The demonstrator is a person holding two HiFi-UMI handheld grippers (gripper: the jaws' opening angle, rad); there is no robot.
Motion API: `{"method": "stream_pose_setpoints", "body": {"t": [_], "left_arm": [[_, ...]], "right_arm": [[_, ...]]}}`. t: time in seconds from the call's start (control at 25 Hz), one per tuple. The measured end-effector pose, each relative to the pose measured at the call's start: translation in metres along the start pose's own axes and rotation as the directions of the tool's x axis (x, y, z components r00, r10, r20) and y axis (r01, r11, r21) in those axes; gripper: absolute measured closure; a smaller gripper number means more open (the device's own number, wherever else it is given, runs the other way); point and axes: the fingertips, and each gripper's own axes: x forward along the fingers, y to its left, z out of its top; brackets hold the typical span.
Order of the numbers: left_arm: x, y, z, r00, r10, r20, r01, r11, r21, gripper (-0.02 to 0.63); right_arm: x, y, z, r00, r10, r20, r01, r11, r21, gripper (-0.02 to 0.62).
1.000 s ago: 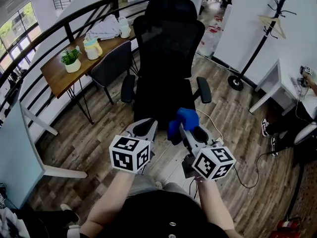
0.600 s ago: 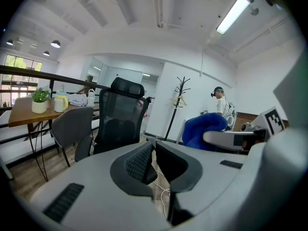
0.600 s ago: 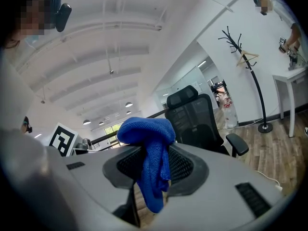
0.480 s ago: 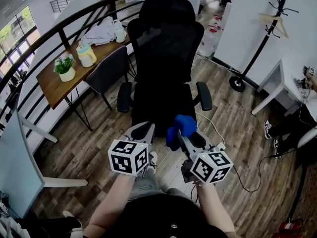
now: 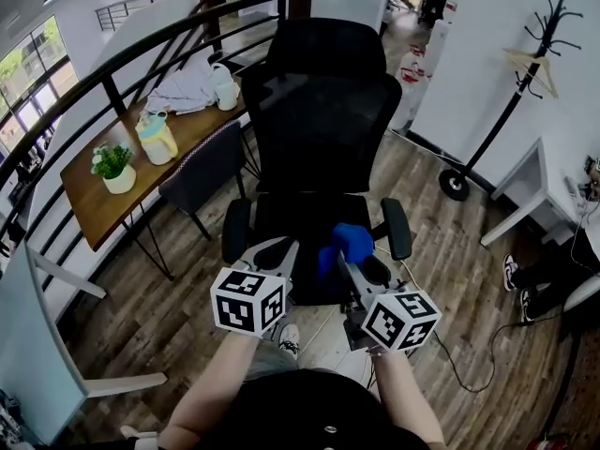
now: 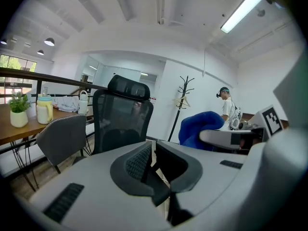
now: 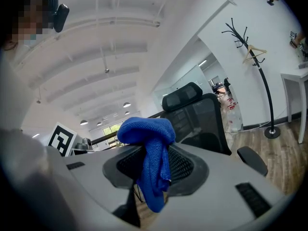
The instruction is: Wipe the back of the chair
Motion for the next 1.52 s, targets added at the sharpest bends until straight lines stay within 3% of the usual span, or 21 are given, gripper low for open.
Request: {"method": "stream_pose_setpoints", "body": {"t": [0.4, 0.92, 1.52], "left_arm": [[0.068, 0.061, 0.042, 0.999, -0.041, -0.008, 0.041, 0.999, -0.001, 0.569], [0.108, 0.087, 0.060, 0.996, -0.079, -0.030, 0.079, 0.997, -0.027, 0.569], [0.161, 0.140, 0.144, 0.995, 0.054, 0.081, -0.052, 0.998, -0.023, 0.569]], "right_arm": [[0.092, -0.030, 0.032, 0.999, -0.036, 0.021, 0.036, 0.999, -0.004, 0.457], [0.137, -0.044, 0.047, 0.999, -0.039, -0.005, 0.039, 0.999, -0.029, 0.456], [0.237, -0.062, 0.135, 0.991, 0.131, 0.007, -0.128, 0.980, -0.149, 0.456]]}}
